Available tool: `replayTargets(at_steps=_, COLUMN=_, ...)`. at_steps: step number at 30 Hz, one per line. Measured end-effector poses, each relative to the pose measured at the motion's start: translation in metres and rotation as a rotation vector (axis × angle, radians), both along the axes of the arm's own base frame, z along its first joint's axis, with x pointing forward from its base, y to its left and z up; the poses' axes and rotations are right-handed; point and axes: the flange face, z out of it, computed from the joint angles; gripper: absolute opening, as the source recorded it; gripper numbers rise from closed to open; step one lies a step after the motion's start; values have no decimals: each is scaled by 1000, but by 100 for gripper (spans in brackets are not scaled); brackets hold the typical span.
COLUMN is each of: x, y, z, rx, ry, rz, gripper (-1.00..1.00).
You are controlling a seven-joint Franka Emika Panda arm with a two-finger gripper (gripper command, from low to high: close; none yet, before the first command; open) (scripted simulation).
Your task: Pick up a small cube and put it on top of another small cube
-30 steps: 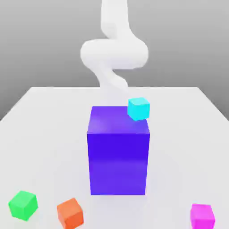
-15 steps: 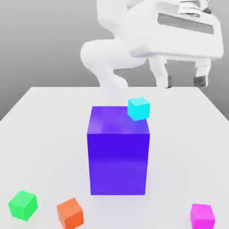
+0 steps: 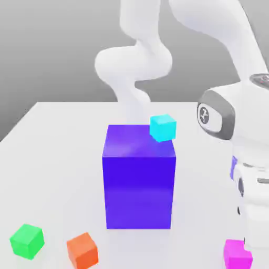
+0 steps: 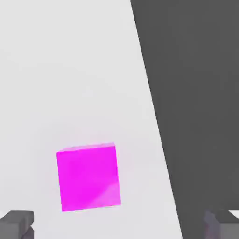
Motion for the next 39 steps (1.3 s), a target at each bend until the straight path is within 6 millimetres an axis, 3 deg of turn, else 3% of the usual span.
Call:
replayTargets(at_steps=3, x=-2, y=1, z=-44, rx=-3, ry=6, rz=12, gripper=0)
replayTargets(at_steps=4, x=-2, y=1, z=-52, rx=-3, ry=7, rz=13, gripper=-100)
replayTargets(at_steps=10, x=-3, y=1, z=-57, rx=-4, ry=9, rz=14, gripper=-100)
replayTargets(at_steps=12, x=-2, y=2, z=-42, rx=-4, ry=9, rz=14, gripper=-100)
replayTargets(at_steps=15, x=-2, y=1, z=-4, rx=-4, ry=9, rz=14, gripper=-100)
replayTargets(at_steps=16, x=3, y=-12, z=5, rx=-7, ry=9, rz=-29, gripper=-100)
replayTargets(at_steps=20, x=29, y=-112, z=18, rx=-21, ry=9, rz=-342, gripper=-100)
replayTargets(at_steps=24, x=35, y=-212, z=29, rx=-26, ry=10, rz=-653, gripper=-100)
replayTargets(at_steps=28, x=20, y=-312, z=41, rx=-22, ry=11, rz=-975, gripper=-100)
replayTargets(at_steps=31, x=-5, y=-388, z=49, rx=-11, ry=11, rz=-1232, gripper=-100)
replayTargets(at_steps=33, x=-24, y=-438, z=41, rx=-1, ry=10, rz=-1406, gripper=-100)
replayTargets(at_steps=35, x=-36, y=-466, z=15, rx=4, ry=9, rz=-1507, gripper=-100)
replayTargets(at_steps=36, x=-39, y=-471, z=3, rx=4, ry=9, rz=-1525, gripper=100)
replayTargets(at_steps=39, x=-39, y=-471, z=3, rx=4, ry=9, rz=-1525, gripper=100)
